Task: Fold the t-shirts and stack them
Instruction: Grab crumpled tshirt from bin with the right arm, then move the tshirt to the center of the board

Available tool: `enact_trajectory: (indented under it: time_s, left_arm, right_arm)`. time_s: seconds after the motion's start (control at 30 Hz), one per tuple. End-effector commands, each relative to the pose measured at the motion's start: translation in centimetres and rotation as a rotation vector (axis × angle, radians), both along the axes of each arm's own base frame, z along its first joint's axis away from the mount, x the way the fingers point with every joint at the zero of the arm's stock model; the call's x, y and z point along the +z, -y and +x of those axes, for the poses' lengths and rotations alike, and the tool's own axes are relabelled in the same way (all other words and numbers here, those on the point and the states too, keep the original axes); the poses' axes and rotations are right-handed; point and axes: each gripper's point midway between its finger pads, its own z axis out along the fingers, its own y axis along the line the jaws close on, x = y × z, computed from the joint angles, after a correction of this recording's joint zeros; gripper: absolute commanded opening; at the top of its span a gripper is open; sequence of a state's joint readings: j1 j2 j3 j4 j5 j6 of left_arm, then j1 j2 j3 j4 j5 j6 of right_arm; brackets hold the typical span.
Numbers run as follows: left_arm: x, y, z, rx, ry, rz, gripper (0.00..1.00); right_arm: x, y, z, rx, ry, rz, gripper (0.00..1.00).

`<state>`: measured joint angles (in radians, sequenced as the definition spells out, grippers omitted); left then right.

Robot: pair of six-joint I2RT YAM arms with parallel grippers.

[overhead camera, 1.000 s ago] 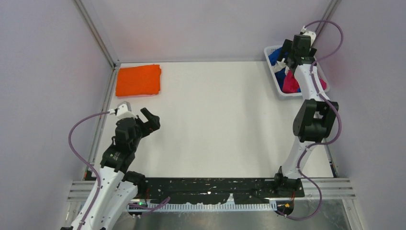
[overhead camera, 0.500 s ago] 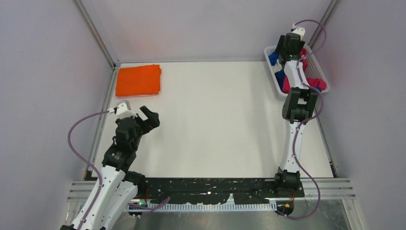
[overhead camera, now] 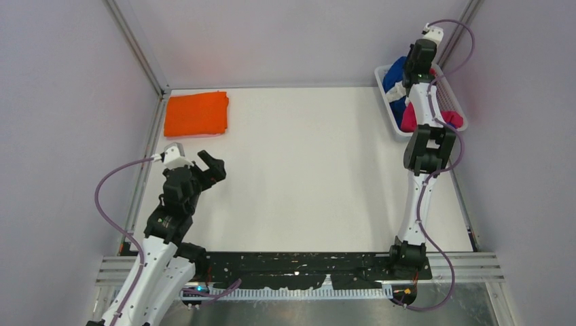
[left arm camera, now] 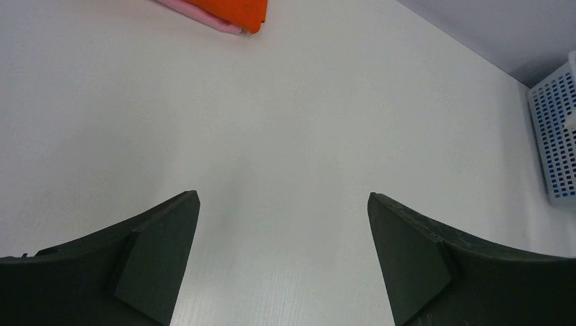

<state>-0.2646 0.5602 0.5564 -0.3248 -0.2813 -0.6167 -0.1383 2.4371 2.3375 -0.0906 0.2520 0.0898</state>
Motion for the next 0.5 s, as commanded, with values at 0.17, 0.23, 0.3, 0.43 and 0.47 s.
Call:
enact_trajectory:
  time_s: [0.17, 0.23, 0.3, 0.43, 0.47]
  left_arm:
    - [1.4, -0.2, -0.8, -0.004, 0.068, -0.01, 0.99]
    - [1.4, -0.1, -1.0, -0.011, 0.065, -0.013, 0.99]
    - [1.3, 0.0, -1.2, -0.019, 0.063, -0.016, 0.99]
    - [1.3, 0.1, -1.5, -0.03, 0.064, -0.021, 0.99]
    - [1.3, 0.1, -1.6, -0.031, 0.065, -0.021, 0.99]
  right_arm:
    - [32.2, -2.1, -11.7, 0.032, 0.591, -0.14, 0.05]
    - [35.5, -2.4, -14.2, 0.027, 0.665, -0.136, 0.05]
    - [38.3, -3.1, -16.5, 0.046, 0.734, -0.139, 0.05]
    - [43.2, -5.1, -20.7, 0.125, 0.849, -0.128, 0.05]
    - [44.2, -5.5, -21.9, 0.14, 0.875, -0.116, 0.05]
